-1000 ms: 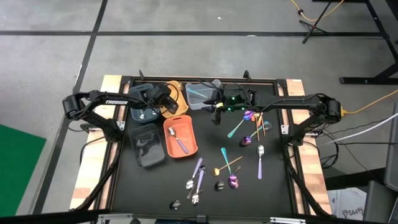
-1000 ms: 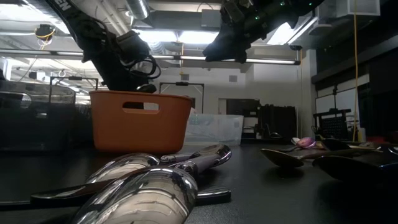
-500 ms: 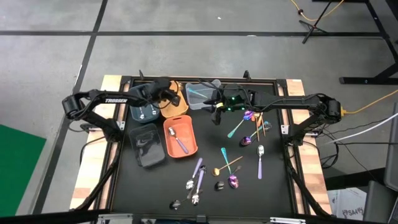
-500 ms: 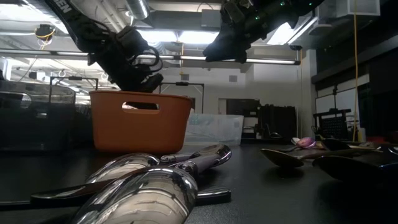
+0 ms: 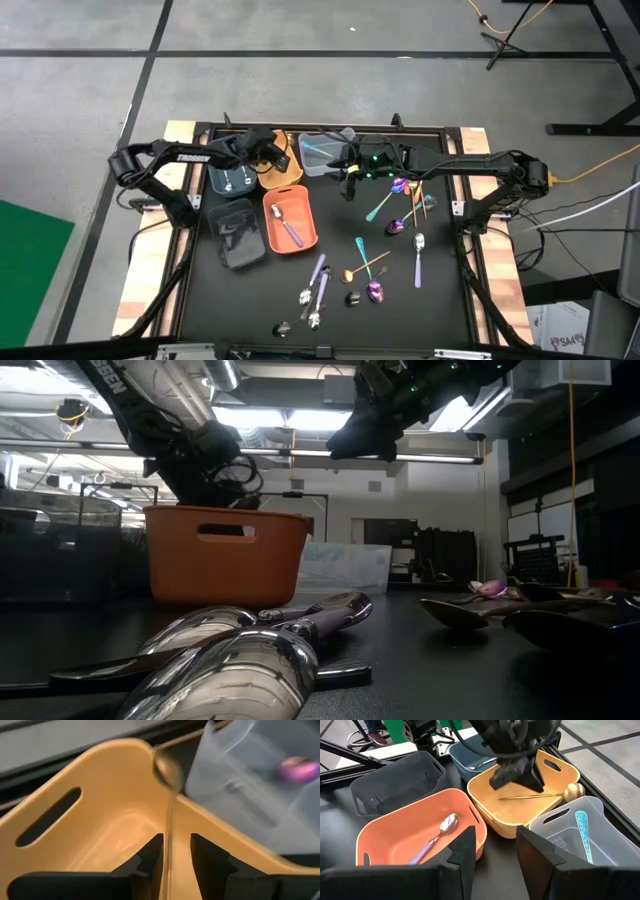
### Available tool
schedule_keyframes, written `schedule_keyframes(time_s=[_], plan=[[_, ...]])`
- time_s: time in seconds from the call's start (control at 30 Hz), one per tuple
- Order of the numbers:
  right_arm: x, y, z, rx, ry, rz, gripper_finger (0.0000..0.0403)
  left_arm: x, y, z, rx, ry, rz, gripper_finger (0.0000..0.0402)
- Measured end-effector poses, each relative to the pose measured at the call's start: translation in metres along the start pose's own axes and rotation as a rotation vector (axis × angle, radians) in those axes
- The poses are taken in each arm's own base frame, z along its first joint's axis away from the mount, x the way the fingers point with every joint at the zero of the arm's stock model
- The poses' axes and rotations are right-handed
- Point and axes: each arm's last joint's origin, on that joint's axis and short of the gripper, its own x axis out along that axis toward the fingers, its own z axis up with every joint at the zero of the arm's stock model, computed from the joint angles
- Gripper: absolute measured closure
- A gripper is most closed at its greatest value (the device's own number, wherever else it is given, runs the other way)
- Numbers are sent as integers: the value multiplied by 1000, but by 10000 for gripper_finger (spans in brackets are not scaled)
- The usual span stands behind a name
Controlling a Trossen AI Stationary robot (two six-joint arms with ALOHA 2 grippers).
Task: Sort silverware by color (type)
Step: Put the gold spoon into the yellow bin
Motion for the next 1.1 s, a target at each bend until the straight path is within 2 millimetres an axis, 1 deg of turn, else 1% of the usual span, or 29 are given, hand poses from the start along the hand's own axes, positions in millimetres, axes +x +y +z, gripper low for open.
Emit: schedule_keyframes(time_s=[0.2, 0.5, 0.63, 0.87, 1.0, 1.1], plan=[[0, 0, 0, 0, 0, -1, 275, 16, 2, -11, 14, 62, 25, 310], [0, 0, 0, 0, 0, -1, 275, 18, 2, -12, 14, 68, 24, 311], [0, 0, 0, 0, 0, -1, 275, 18, 2, -13, 13, 69, 24, 331], [0, 0, 0, 0, 1, -1, 275, 13, 2, -10, 6, 58, 16, 387], [0, 0, 0, 0, 1, 0, 275, 5, 1, -4, 1, 25, 3, 389], [0, 0, 0, 0, 1, -1, 275, -1, 0, 0, -2, 0, -7, 383]])
